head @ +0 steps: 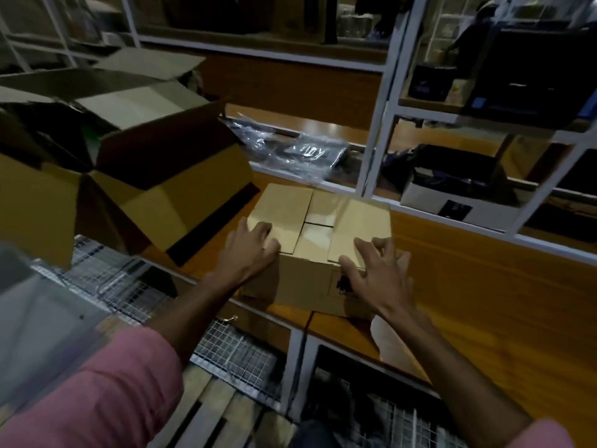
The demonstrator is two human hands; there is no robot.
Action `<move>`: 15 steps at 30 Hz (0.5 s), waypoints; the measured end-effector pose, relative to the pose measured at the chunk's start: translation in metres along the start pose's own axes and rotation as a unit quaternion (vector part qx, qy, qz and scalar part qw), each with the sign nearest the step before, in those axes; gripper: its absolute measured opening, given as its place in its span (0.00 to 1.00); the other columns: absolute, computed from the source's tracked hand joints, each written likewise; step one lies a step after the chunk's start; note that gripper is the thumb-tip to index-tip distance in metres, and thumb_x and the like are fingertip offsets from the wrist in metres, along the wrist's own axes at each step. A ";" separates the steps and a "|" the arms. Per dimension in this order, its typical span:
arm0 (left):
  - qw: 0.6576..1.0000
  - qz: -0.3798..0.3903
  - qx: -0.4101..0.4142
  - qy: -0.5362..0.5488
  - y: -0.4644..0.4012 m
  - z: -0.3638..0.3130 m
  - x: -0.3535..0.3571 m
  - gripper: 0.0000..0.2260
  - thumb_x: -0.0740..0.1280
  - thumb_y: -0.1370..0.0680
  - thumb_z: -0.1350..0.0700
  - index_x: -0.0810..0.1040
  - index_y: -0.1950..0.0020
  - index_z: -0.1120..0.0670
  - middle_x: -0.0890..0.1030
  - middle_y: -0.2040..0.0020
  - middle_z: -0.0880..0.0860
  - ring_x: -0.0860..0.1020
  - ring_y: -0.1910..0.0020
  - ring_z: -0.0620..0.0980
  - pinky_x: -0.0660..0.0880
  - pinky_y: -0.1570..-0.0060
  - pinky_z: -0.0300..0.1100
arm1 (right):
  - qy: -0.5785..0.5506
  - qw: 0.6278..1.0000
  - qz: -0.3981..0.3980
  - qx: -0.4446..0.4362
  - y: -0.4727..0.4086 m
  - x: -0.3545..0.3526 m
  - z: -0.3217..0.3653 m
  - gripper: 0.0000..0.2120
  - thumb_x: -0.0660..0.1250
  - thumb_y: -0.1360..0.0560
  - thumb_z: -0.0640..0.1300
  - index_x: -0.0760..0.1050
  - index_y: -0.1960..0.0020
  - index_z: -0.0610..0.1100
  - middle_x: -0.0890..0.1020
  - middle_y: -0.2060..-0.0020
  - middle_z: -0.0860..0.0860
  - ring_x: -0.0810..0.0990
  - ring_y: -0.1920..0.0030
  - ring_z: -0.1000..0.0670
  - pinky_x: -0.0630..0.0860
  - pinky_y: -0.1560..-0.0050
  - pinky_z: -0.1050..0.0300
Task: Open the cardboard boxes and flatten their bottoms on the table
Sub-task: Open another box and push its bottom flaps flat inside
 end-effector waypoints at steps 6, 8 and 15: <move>0.990 -0.027 0.050 -0.126 -0.050 0.005 -0.002 0.36 0.53 0.25 0.31 0.69 0.31 0.58 0.69 0.27 0.62 0.64 0.25 0.59 0.58 0.27 0.64 | 0.039 0.999 -0.004 0.010 -0.026 0.018 0.038 0.32 0.49 0.25 0.73 0.65 0.27 0.60 0.64 0.30 0.49 0.62 0.34 0.38 0.66 0.49 0.49; 0.992 0.010 0.039 -0.120 -0.065 0.006 0.001 0.42 0.49 0.26 0.27 0.62 0.26 0.59 0.60 0.22 0.65 0.57 0.21 0.62 0.53 0.26 0.68 | 0.050 0.998 -0.003 0.027 -0.032 0.023 0.046 0.32 0.49 0.25 0.73 0.65 0.27 0.60 0.63 0.30 0.49 0.62 0.34 0.39 0.67 0.48 0.49; 0.978 0.149 0.057 -0.132 -0.081 0.004 -0.001 0.35 0.46 0.21 0.29 0.48 0.18 0.43 0.38 0.18 0.59 0.36 0.22 0.70 0.44 0.31 0.77 | 0.121 0.988 0.029 0.094 -0.034 0.025 0.080 0.30 0.49 0.22 0.68 0.64 0.25 0.56 0.65 0.26 0.45 0.61 0.28 0.36 0.58 0.28 0.35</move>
Point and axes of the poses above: each hand's wrist, its own y-axis away from the middle knuckle, its own x-axis out of the palm, z = x × y, the point moved 5 cm from there along -y, towards the middle knuckle
